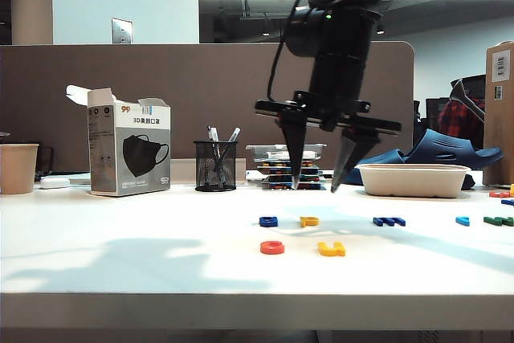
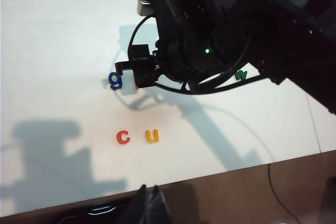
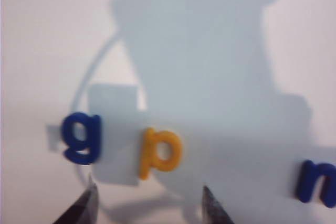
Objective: Select the appropriate letters from the row of letter magnets placed on the table to arrange into the word "cup".
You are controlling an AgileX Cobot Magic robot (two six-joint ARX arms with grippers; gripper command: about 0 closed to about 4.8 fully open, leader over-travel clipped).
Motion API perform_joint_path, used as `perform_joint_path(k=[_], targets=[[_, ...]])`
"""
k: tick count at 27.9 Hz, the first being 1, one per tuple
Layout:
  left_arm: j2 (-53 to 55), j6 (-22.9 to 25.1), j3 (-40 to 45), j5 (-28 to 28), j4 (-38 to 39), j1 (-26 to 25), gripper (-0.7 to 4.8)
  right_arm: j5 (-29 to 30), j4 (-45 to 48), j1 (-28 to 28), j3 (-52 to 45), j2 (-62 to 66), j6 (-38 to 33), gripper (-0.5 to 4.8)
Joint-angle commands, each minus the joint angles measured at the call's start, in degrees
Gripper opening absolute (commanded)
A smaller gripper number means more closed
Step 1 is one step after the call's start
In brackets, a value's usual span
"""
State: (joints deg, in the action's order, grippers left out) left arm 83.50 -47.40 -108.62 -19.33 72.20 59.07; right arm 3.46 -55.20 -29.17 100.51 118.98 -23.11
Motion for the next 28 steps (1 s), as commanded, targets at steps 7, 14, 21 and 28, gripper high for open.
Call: perform_joint_path(k=[7,14,21,28], targets=[[-0.20,0.26,-0.22,-0.37,-0.31,0.04,-0.05,-2.27,0.48,-1.11,0.76,1.44,2.14,2.48],[-0.20,0.26,-0.22,-0.37,-0.31,0.04,-0.05,-2.27,0.35,-1.16,1.07,2.89,2.14,2.48],[-0.20,0.26,-0.22,-0.39,-0.28,0.04,-0.05,-2.43,0.55,-1.38,1.05,4.33,2.10,2.48],[-0.20,0.26,-0.22,-0.37,-0.31,0.04,-0.05,-2.29,1.16,-1.38,1.03,5.62,0.48,2.47]])
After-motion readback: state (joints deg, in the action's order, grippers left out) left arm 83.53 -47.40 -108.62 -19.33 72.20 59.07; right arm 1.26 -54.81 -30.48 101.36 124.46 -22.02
